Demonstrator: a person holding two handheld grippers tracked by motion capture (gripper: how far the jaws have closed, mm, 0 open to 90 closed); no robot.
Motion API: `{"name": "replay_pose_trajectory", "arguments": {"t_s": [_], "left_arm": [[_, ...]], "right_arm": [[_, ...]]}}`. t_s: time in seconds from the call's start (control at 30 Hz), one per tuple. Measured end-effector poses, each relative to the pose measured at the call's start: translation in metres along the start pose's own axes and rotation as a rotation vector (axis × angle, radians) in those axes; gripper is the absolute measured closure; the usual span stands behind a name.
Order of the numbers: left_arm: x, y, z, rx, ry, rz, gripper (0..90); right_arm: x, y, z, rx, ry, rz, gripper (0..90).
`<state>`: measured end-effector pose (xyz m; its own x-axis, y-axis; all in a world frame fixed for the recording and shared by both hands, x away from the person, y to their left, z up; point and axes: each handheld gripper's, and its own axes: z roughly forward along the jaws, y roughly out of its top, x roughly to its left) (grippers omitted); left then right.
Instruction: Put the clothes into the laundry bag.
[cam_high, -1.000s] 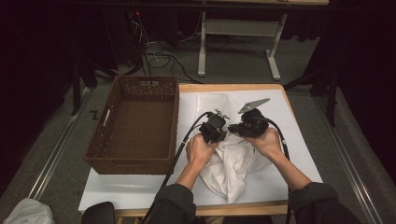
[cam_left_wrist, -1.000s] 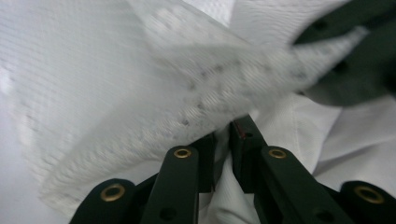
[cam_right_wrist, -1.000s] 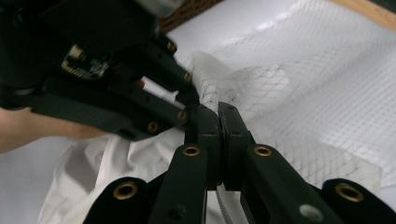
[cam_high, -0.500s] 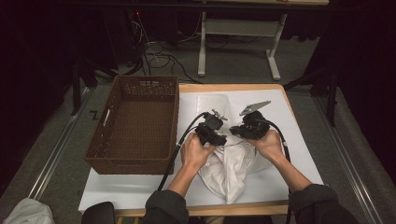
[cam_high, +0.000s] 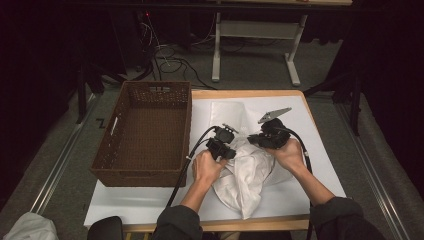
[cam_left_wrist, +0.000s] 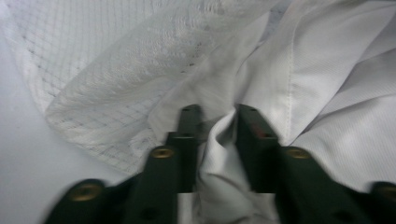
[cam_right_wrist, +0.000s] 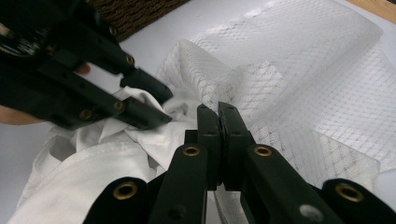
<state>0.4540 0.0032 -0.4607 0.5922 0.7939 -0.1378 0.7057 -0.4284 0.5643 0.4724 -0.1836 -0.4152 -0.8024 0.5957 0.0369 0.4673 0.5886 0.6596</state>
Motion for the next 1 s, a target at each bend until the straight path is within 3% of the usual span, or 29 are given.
{"name": "replay_pose_trajectory", "arguments": {"t_s": [0.03, 0.07, 0.13, 0.23, 0.33, 0.43, 0.53, 0.63, 0.83, 1.0], "left_arm": [[0.0, 0.0, -0.001, -0.013, -0.029, -0.017, 83.5], [-0.002, 0.0, -0.004, -0.026, -0.048, -0.01, 86.0], [-0.01, 0.002, -0.011, -0.058, -0.062, 0.047, 87.2], [-0.024, 0.008, -0.02, -0.087, -0.055, 0.142, 87.3], [-0.028, 0.014, -0.019, -0.095, -0.02, 0.165, 87.3], [-0.021, 0.017, -0.008, -0.112, 0.012, 0.133, 87.1], [-0.013, 0.017, 0.004, -0.134, 0.048, 0.098, 86.5], [-0.015, 0.018, 0.006, -0.144, 0.065, 0.109, 81.7], [-0.02, 0.014, -0.014, -0.125, 0.071, 0.15, 58.2], [-0.013, 0.005, -0.037, -0.123, 0.073, 0.115, 45.5]], "right_arm": [[0.0, 0.0, 0.0, -0.001, -0.001, 0.0, 90.0], [-0.001, 0.001, 0.0, 0.003, -0.001, -0.001, 90.0], [0.0, 0.002, 0.001, -0.004, 0.004, 0.005, 90.0], [0.004, 0.007, 0.002, -0.007, 0.008, 0.006, 90.0], [0.009, 0.011, 0.002, -0.02, 0.017, -0.023, 90.0], [0.013, 0.01, 0.0, -0.021, 0.024, -0.031, 90.0], [0.009, 0.005, -0.004, -0.018, 0.024, -0.025, 90.0], [0.002, -0.003, -0.002, -0.008, 0.023, 0.006, 90.0], [0.0, -0.005, -0.001, -0.018, 0.03, 0.018, 90.0], [0.0, -0.005, -0.001, -0.019, 0.028, 0.002, 90.0]]}}
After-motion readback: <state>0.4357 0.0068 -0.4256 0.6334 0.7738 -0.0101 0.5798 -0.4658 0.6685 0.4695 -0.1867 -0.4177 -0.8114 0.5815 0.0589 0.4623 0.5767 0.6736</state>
